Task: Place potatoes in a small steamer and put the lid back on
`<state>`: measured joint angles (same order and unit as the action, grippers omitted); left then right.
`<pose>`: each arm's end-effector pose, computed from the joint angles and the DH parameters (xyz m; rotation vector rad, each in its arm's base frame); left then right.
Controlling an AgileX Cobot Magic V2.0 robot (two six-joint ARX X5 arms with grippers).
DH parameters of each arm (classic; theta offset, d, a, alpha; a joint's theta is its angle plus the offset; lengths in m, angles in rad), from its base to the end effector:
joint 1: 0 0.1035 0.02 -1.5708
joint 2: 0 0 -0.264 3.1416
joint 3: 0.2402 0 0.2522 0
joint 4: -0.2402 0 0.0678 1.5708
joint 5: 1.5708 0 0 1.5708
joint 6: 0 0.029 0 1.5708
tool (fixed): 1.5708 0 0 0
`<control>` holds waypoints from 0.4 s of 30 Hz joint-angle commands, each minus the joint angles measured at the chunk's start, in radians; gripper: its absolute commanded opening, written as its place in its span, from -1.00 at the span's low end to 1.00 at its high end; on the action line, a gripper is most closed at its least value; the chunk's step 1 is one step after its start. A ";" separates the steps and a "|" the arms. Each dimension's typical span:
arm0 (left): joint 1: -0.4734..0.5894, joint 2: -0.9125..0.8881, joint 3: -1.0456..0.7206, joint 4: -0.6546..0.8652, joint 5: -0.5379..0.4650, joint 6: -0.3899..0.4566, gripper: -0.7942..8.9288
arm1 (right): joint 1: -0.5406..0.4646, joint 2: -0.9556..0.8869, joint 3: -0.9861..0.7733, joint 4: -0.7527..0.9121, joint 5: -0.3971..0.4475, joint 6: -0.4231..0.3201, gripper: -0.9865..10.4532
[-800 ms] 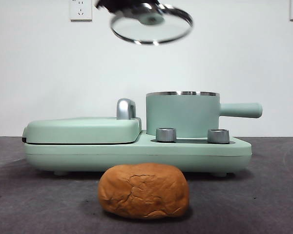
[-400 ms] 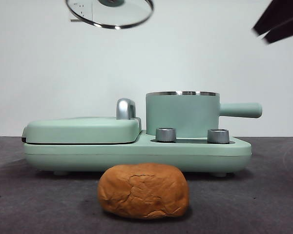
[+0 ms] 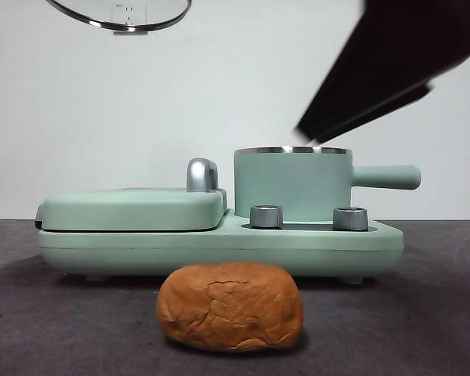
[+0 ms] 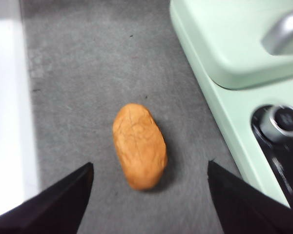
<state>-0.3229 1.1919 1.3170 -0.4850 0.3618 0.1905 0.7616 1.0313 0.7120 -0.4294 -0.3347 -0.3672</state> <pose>0.2307 -0.0880 0.4054 0.1738 0.3012 -0.7100 0.1422 0.1487 0.2453 -0.4803 0.5707 1.1772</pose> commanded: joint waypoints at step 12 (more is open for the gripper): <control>0.011 -0.011 0.014 0.015 0.005 0.002 -0.82 | 0.082 0.356 0.017 0.232 0.023 -0.015 -0.18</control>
<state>-0.3096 1.1839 1.3144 -0.4973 0.3618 0.1905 0.8322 1.3617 0.7120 -0.2119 -0.3126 -0.3706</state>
